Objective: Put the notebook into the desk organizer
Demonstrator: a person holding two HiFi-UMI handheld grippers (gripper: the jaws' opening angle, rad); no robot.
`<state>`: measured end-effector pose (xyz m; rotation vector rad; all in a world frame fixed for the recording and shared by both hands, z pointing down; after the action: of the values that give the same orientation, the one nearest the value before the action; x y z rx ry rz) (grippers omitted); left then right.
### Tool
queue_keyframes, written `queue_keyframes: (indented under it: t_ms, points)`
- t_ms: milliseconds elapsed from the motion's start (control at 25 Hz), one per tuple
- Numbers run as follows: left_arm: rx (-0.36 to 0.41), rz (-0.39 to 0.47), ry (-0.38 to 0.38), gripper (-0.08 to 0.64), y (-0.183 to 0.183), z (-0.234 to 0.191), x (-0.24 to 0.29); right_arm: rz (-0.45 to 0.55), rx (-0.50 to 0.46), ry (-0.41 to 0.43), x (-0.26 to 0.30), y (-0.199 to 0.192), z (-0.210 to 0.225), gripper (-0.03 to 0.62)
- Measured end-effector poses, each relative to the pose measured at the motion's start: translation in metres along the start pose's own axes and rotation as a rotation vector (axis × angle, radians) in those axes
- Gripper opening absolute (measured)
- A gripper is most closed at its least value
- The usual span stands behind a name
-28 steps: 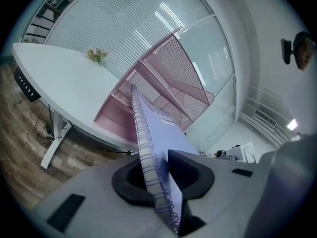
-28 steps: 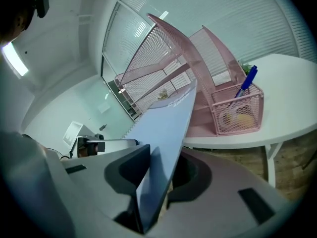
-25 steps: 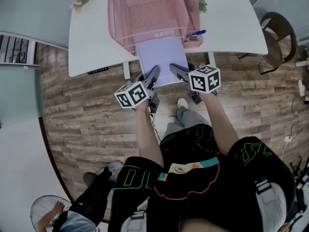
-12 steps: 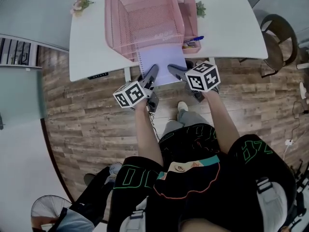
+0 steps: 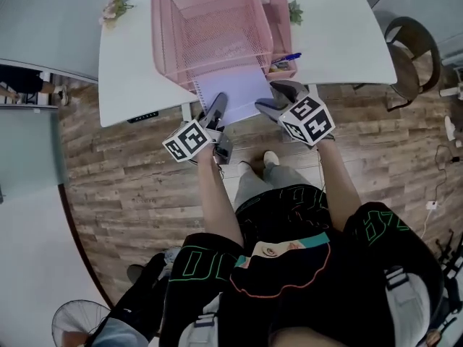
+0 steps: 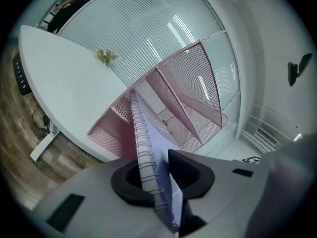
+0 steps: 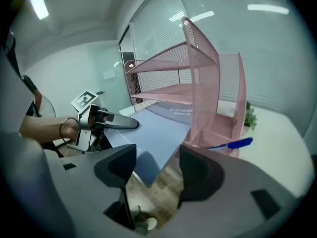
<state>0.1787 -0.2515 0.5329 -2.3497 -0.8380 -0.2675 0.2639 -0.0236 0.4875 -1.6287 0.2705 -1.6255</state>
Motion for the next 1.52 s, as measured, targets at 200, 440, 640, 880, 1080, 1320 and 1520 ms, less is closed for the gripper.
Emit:
queue_keyframes:
  t_ms: [200, 440, 640, 880, 1080, 1320, 1520]
  points:
    - [0.020, -0.058, 0.005, 0.098, 0.019, -0.003, 0.006, 0.054, -0.136, -0.130, -0.022, 0.014, -0.012, 0.034]
    - [0.005, -0.077, -0.005, 0.101, 0.031, -0.008, 0.011, -0.192, -0.488, 0.146, 0.010, 0.011, -0.072, 0.021]
    - [0.014, -0.102, -0.027, 0.104, 0.032, -0.011, 0.012, -0.280, -0.481, 0.027, 0.044, 0.012, -0.085, 0.021]
    - [0.087, -0.163, 0.015, 0.247, 0.029, -0.009, 0.009, -0.252, -0.447, -0.054, 0.055, 0.022, -0.086, 0.017]
    - [0.131, -0.188, 0.041, 0.278, 0.023, -0.013, -0.006, -0.232, -0.442, -0.079, 0.061, 0.034, -0.088, 0.017]
    - [0.236, -0.220, 0.148, 0.242, 0.022, -0.014, -0.026, -0.227, -0.440, -0.111, 0.071, 0.046, -0.086, 0.017]
    - [0.406, -0.285, 0.280, 0.196, 0.023, -0.005, -0.033, -0.226, -0.459, -0.103, 0.076, 0.052, -0.086, 0.017]
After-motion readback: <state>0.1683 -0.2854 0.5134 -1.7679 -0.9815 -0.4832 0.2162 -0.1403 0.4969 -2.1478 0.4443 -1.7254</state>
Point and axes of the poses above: the fingertips, and each gripper's own axes: x forward along the fingers, z to its right, y out of its top, the point moved 10 cm from there along -x, backward along the fingers, and after that the axes turned 13 degrees about -z, right-handed, at the moved point
